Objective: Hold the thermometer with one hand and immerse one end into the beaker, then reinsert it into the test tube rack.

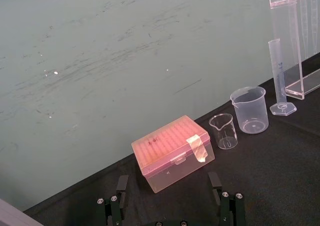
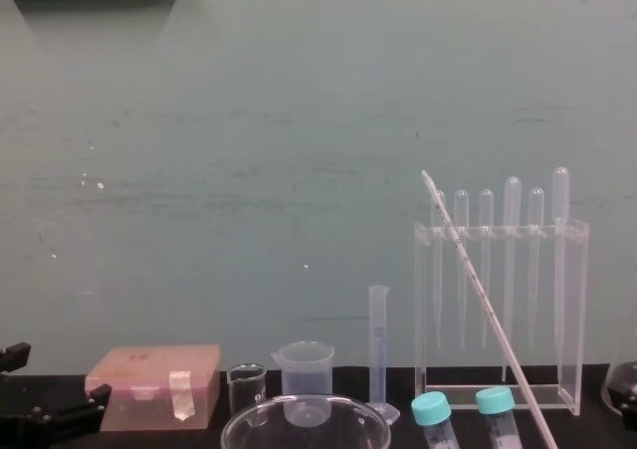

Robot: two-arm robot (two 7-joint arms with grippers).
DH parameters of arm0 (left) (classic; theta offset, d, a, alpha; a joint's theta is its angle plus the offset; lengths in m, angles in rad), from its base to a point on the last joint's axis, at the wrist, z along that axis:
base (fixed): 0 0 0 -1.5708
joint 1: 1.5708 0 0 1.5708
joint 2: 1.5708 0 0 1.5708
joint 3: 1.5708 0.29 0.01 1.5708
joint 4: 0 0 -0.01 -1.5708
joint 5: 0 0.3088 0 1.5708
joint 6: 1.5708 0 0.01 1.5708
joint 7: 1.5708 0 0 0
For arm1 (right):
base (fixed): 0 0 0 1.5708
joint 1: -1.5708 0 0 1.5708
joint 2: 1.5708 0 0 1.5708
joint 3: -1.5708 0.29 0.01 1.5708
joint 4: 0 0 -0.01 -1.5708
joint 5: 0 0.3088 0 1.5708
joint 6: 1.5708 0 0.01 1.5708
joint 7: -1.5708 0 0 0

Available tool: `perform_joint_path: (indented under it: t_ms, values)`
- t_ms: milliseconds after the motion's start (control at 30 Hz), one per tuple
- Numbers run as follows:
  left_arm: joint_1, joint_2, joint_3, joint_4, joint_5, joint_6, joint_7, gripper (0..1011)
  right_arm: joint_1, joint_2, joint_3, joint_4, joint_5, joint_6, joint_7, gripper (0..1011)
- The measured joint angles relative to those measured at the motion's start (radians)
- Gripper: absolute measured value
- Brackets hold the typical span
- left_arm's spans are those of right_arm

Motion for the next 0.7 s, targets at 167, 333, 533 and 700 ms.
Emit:
perform_joint_path:
  t_ms: [167, 333, 533, 700]
  values:
    - [0.0, 0.0, 0.0, 0.0, 0.0, 0.0, 0.0, 1008, 0.0, 0.0, 0.0, 0.0, 0.0, 0.0, 0.0, 1003]
    - [0.0, 0.0, 0.0, 0.0, 0.0, 0.0, 0.0, 1008, 0.0, 0.0, 0.0, 0.0, 0.0, 0.0, 0.0, 1003]
    - [0.0, 0.0, 0.0, 0.0, 0.0, 0.0, 0.0, 1008, 0.0, 0.0, 0.0, 0.0, 0.0, 0.0, 0.0, 1003]
    - [0.0, 0.0, 0.0, 0.0, 0.0, 0.0, 0.0, 1008, 0.0, 0.0, 0.0, 0.0, 0.0, 0.0, 0.0, 1003]
